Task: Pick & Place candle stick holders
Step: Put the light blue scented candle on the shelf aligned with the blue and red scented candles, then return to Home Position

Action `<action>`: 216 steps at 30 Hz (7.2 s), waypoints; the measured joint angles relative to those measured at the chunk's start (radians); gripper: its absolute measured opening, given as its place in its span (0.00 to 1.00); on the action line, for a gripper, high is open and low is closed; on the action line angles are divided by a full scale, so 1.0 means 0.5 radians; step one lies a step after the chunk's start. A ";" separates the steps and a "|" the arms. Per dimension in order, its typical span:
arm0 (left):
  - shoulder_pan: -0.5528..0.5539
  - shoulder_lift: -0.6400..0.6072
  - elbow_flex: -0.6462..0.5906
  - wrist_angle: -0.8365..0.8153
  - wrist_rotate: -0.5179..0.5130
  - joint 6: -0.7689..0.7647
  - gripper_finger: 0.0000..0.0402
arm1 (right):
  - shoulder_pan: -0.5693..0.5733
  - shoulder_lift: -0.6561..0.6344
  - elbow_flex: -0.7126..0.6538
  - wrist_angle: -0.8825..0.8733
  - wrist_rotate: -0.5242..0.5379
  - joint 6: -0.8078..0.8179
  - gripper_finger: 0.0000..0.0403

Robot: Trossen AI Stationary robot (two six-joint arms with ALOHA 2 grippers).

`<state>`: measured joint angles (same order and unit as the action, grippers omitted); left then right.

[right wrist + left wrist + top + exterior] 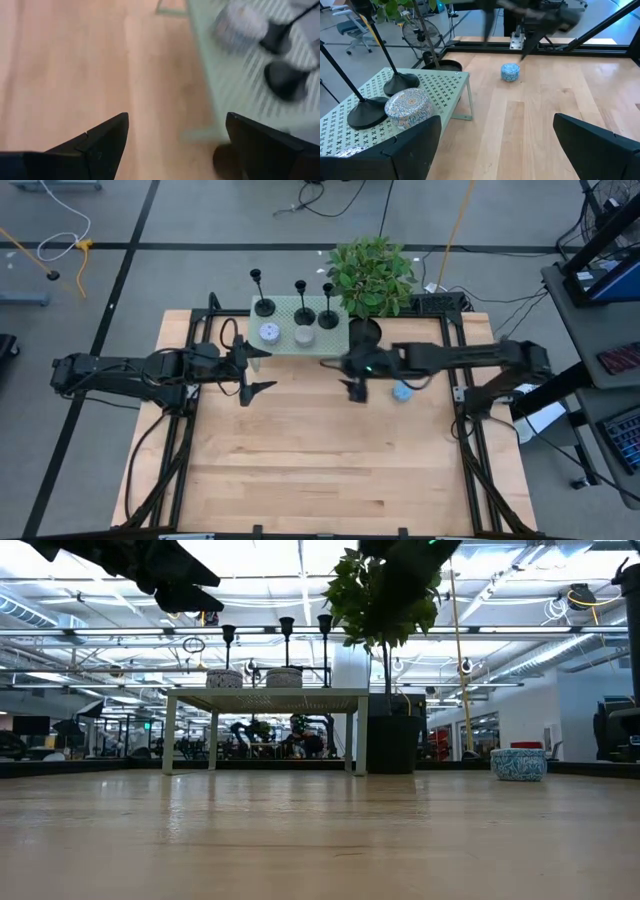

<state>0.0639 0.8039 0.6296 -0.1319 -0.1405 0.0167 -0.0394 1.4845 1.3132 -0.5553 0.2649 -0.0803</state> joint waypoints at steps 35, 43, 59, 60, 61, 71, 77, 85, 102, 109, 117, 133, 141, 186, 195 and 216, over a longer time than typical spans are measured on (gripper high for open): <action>0.000 -0.001 0.001 0.164 0.000 -0.157 0.98 | 0.272 -1.475 -2.232 0.708 0.627 1.020 0.81; 0.000 0.000 0.001 0.166 0.000 -0.156 0.98 | 0.184 -1.464 -2.568 1.292 0.669 1.134 0.81; 0.000 0.000 0.001 0.166 0.000 -0.145 0.98 | 0.171 -1.291 -2.588 1.267 0.403 1.155 0.81; 0.000 0.000 0.001 0.166 0.000 -0.145 0.98 | 0.171 -1.257 -2.588 1.271 0.405 1.170 0.81; 0.000 0.000 0.001 0.166 0.000 -0.145 0.98 | 0.171 -1.222 -2.588 1.282 0.405 1.180 0.81; 0.000 -0.001 0.001 0.167 0.000 -0.146 0.98 | 0.170 -0.904 -2.509 1.551 0.462 1.109 0.80; 0.000 0.000 0.001 0.167 0.000 -0.146 0.98 | 0.170 -0.757 -2.445 1.591 0.482 1.110 0.77; 0.000 0.000 0.001 0.167 0.000 -0.135 0.98 | 0.170 -0.671 -2.447 1.836 0.457 1.127 0.71; 0.000 -0.001 0.001 0.167 0.000 -0.129 0.98 | 0.169 -0.569 -1.764 2.347 0.458 0.453 0.71; 0.000 0.000 0.001 0.168 0.000 -0.104 0.98 | 0.042 -0.199 -1.229 2.323 0.461 0.057 0.71; 0.000 0.000 0.001 0.168 0.000 -0.095 0.98 | -0.194 0.252 -0.743 2.033 0.450 0.007 0.71; 0.000 0.000 0.001 0.164 0.000 -0.024 0.98 | -0.489 0.523 -0.534 1.913 0.143 0.040 0.76; 0.000 0.000 0.001 0.161 0.000 -0.022 0.98 | -0.527 0.541 -0.534 1.982 0.142 0.008 0.82; 0.000 -1.086 -0.472 -0.104 -0.462 0.190 0.98 | 0.070 -1.448 -1.528 1.325 0.145 -0.213 0.03; 0.000 -1.187 -0.933 0.300 -0.455 0.264 0.98 | 0.069 -1.882 -1.847 1.315 -0.120 -0.063 0.01; 0.000 -1.405 -1.230 0.547 -0.226 0.369 0.98 | 0.065 -2.819 -2.420 1.311 -0.430 -0.073 0.00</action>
<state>0.0639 0.1013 0.0147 0.1417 -0.2535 0.2014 -0.0071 0.0748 0.1030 0.0999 0.0500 -0.1165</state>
